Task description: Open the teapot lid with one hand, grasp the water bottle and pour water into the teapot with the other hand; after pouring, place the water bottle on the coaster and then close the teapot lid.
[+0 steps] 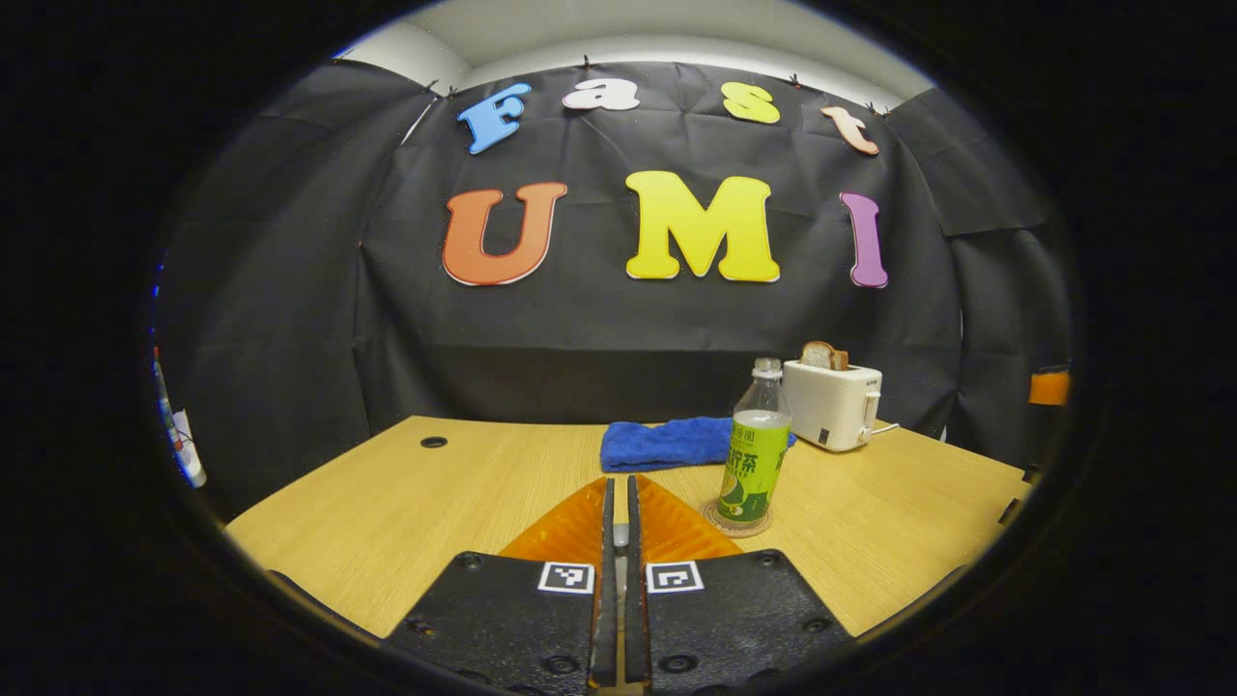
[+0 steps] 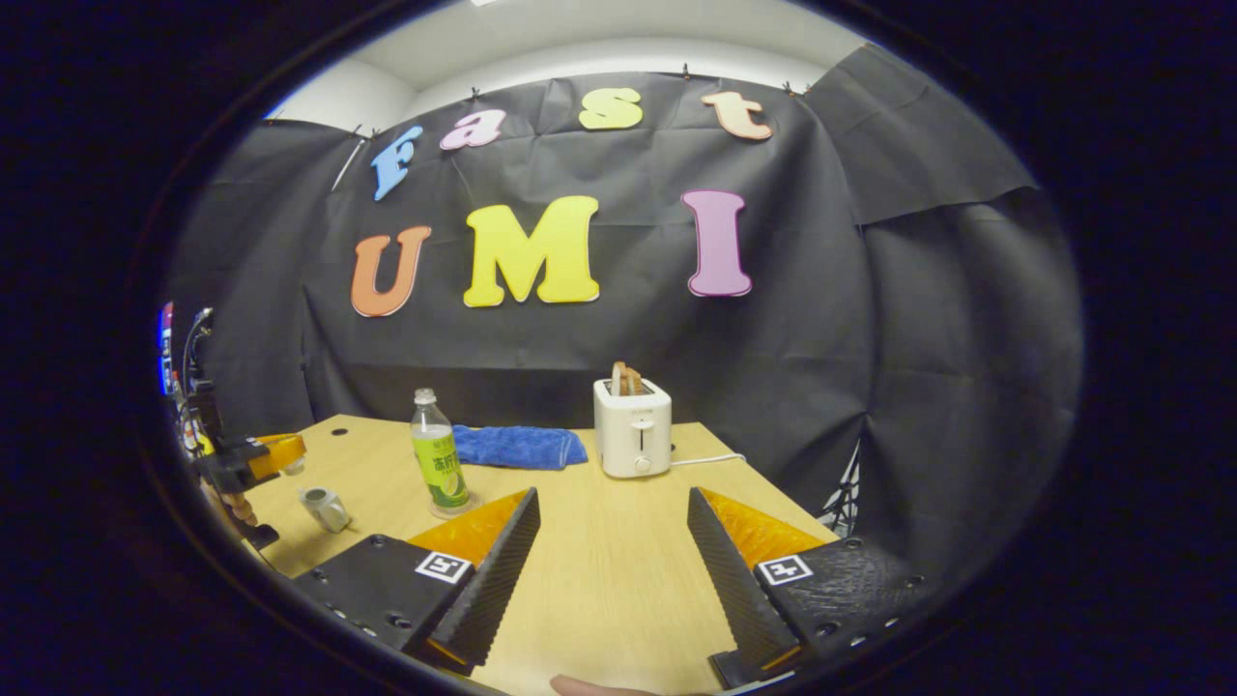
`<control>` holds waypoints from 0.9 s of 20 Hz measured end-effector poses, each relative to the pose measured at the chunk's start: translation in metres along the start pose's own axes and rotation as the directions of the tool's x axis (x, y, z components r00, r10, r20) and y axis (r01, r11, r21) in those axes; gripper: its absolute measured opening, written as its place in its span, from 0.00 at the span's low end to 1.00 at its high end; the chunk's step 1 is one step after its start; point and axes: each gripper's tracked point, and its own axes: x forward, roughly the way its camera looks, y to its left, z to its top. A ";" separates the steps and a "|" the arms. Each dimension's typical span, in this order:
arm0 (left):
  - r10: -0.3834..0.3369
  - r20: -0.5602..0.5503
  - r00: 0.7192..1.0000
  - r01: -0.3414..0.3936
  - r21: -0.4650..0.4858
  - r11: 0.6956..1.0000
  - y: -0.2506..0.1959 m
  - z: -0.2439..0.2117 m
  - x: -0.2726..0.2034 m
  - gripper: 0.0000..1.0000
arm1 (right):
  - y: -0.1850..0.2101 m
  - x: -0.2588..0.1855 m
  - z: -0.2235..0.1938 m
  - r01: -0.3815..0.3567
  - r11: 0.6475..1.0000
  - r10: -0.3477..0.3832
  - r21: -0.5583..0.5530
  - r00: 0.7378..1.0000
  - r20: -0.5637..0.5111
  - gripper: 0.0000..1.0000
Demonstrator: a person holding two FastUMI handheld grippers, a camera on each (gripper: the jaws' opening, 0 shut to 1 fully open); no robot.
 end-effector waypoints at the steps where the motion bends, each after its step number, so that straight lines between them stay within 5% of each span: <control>1: 0.003 -0.008 1.000 -0.003 0.005 1.000 0.001 -0.008 0.003 0.06 | -0.001 0.001 0.000 0.003 1.000 -0.003 -0.005 1.000 0.004 0.92; 18: 0.079 -0.056 0.995 -0.081 -0.034 0.996 0.025 -0.048 0.024 0.08 | -0.003 0.003 -0.001 0.010 1.000 -0.010 -0.007 1.000 -0.002 0.92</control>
